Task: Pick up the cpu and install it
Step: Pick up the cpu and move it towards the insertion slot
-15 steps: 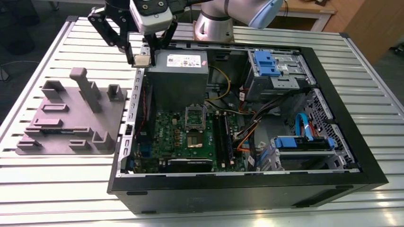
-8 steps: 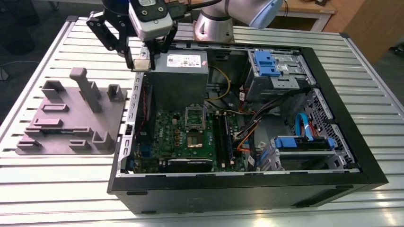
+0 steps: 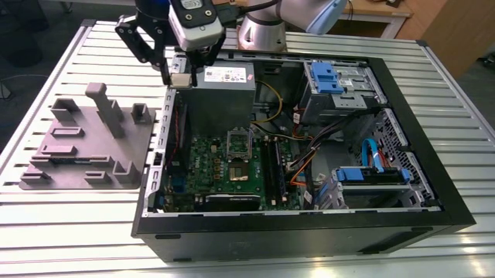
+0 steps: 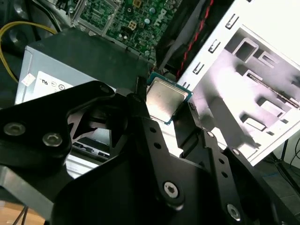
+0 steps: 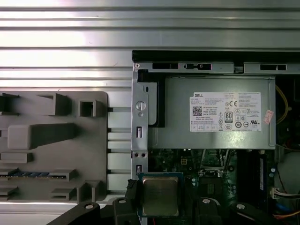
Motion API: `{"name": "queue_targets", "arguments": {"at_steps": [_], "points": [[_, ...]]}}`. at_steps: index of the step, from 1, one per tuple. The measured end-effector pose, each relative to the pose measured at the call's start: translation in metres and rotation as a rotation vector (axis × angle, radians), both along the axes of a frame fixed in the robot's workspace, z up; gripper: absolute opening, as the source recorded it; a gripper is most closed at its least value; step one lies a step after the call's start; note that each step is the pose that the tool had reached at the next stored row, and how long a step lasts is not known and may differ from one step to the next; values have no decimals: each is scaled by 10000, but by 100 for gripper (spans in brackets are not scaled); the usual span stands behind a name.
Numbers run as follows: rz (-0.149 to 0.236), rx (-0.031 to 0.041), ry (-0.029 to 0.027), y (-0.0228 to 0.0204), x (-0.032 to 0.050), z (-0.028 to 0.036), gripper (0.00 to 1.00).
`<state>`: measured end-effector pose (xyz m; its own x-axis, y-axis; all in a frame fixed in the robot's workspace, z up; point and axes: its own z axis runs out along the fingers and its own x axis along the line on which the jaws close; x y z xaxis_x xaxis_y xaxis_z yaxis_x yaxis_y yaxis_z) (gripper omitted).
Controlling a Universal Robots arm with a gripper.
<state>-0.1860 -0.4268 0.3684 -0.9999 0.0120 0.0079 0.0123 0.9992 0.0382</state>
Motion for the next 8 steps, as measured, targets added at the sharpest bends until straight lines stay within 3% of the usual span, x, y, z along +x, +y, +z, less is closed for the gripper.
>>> {"name": "queue_targets", "arguments": {"at_steps": [8], "points": [[1,0,0,0,111,-2,47]]}}
